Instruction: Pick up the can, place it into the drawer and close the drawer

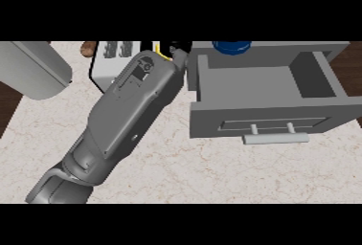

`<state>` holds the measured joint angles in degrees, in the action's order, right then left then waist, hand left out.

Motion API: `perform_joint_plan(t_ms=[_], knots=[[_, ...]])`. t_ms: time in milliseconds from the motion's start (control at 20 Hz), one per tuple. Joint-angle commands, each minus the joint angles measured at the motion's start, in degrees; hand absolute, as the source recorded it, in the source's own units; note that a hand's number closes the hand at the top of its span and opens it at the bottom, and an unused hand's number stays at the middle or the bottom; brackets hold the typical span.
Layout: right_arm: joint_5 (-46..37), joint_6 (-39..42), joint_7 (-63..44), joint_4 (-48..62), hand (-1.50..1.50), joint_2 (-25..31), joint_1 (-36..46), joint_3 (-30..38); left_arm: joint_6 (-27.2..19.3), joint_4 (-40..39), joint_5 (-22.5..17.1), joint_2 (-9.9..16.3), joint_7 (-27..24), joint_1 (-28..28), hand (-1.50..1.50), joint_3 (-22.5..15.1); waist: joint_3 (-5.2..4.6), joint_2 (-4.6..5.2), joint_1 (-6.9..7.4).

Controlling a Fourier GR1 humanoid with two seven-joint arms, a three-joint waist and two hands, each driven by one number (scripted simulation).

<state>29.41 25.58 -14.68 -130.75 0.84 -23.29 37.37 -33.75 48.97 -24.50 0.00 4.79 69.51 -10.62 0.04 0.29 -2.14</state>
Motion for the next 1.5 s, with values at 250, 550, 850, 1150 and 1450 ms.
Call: perform_joint_plan(t_ms=[250, 550, 850, 1150, 1450], knots=[[1.0, 0.6, -0.6, 0.4, -1.5, 1.2, 0.7, 0.7, -1.3, -10.6, -8.9, 0.0, -3.0, 7.9, 1.5, -5.0, 0.02, 0.14, -0.59], [-1.7, -3.4, -4.2, -4.5, -1.5, -0.8, 2.6, -3.1, -3.3, -15.4, -15.0, 0.0, -7.8, 9.5, 1.5, -10.2, 0.02, 0.63, -1.84], [4.5, 2.1, -1.9, -0.6, -1.5, 1.0, -1.1, 1.8, -4.4, -15.7, -20.5, 0.0, -9.8, 6.2, 1.5, -13.9, 0.05, 0.28, -2.18], [-0.6, 0.8, -0.4, 0.5, -1.5, -0.7, 2.4, -0.6, -7.7, -18.5, -23.4, 0.0, -8.4, 10.9, 1.5, -20.6, 0.11, 0.61, -2.84], [0.1, 0.1, -3.4, -1.3, -1.5, 0.9, 3.1, -1.0, -10.5, -20.5, -26.2, 0.0, -11.2, 8.2, -1.5, -23.5, 0.07, 0.78, -3.08]])
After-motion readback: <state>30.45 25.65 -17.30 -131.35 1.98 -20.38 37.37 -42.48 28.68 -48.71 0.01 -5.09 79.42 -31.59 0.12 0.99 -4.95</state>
